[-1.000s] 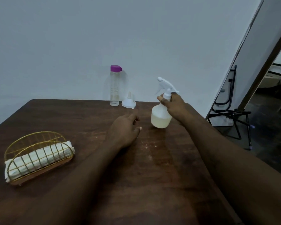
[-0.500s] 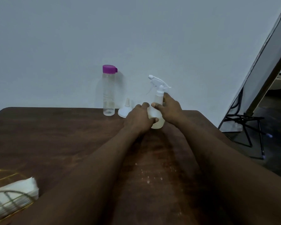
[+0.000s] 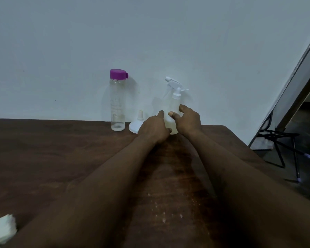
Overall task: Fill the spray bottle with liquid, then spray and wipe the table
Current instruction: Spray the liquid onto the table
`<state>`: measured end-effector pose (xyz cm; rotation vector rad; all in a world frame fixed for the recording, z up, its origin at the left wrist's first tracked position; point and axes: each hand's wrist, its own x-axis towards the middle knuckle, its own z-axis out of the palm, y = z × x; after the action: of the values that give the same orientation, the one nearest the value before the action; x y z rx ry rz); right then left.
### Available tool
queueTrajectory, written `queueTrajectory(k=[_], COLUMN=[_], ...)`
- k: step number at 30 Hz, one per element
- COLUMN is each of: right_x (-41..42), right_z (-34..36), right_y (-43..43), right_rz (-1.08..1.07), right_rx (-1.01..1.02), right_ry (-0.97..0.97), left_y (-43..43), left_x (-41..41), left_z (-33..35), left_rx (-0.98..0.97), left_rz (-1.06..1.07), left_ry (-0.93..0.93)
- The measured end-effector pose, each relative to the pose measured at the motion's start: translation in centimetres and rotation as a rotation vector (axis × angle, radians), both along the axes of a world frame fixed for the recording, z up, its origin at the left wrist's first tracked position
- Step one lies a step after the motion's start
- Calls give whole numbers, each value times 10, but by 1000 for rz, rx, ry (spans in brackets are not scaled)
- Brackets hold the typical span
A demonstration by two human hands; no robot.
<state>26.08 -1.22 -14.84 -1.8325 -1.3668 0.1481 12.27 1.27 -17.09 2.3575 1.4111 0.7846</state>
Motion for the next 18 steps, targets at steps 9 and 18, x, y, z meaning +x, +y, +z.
queueTrajectory(k=[9, 18], right_x=[-34, -135], right_z=[1, 16], right_y=[-71, -179], right_rz=[-57, 354], right_rx=[151, 140], right_ry=[-102, -278], left_y=[-74, -199], left_x=[-42, -140], left_z=[24, 50], left_rx=[98, 161], left_rz=[32, 140], left_ry=[-20, -85])
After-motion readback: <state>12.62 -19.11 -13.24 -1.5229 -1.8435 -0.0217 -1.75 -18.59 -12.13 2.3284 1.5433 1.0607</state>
